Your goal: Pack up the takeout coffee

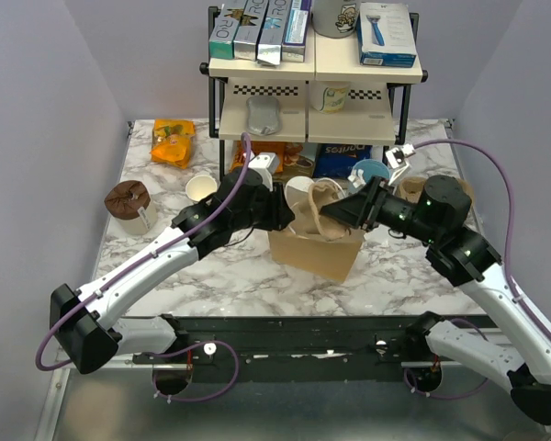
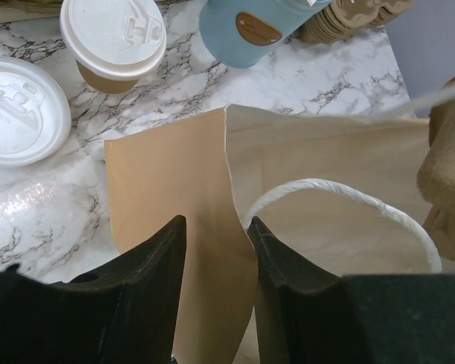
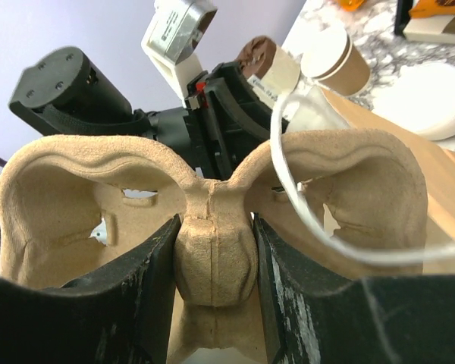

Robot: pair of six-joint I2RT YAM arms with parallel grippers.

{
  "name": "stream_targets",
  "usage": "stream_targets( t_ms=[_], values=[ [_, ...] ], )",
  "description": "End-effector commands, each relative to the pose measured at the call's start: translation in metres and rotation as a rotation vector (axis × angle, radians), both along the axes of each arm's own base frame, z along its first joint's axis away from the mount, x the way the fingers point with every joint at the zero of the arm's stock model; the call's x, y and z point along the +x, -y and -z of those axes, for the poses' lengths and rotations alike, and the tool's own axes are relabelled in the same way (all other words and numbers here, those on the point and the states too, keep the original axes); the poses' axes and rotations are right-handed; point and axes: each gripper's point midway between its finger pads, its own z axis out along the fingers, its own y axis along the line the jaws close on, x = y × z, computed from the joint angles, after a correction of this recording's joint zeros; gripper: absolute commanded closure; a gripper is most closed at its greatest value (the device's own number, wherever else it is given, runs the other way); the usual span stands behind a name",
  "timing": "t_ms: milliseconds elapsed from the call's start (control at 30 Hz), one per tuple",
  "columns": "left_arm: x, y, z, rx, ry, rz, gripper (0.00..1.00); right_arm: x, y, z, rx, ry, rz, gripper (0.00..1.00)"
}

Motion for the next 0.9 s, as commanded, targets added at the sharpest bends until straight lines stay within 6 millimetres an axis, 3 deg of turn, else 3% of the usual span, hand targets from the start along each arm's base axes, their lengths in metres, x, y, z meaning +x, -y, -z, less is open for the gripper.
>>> stream_targets(
  t_ms=[0,100,200,367,533,667,767,867],
  values=[
    [-0.003,-0.003,-0.010,-0.022,0.032,0.003,0.50,-0.006,0.016,0.002,0.021,-0.032,0.040,0.50],
    [-0.004,-0.004,-0.013,-0.020,0.045,0.010,0.50,-0.004,0.019,0.021,0.007,-0.092,0.053,0.50],
    [-0.004,-0.004,-0.015,-0.018,0.061,0.024,0.41,-0.001,0.022,0.033,0.005,-0.134,0.064,0.50],
    [-0.014,0.005,-0.034,-0.075,0.127,0.117,0.16,0.006,0.025,0.035,0.003,-0.141,0.091,0.50],
    [-0.021,-0.002,-0.054,-0.113,0.205,0.139,0.01,0.011,0.027,0.044,0.013,-0.181,0.101,0.50],
    [-0.036,-0.003,-0.089,-0.158,0.375,0.241,0.01,0.010,0.027,0.039,0.039,-0.179,0.098,0.50],
    [-0.061,0.009,-0.101,-0.159,0.522,0.478,0.01,0.008,0.028,0.036,0.062,-0.184,0.097,0.50],
    [-0.060,0.018,-0.107,-0.168,0.563,0.529,0.01,0.005,0.026,0.038,0.083,-0.202,0.067,0.50]
  ],
)
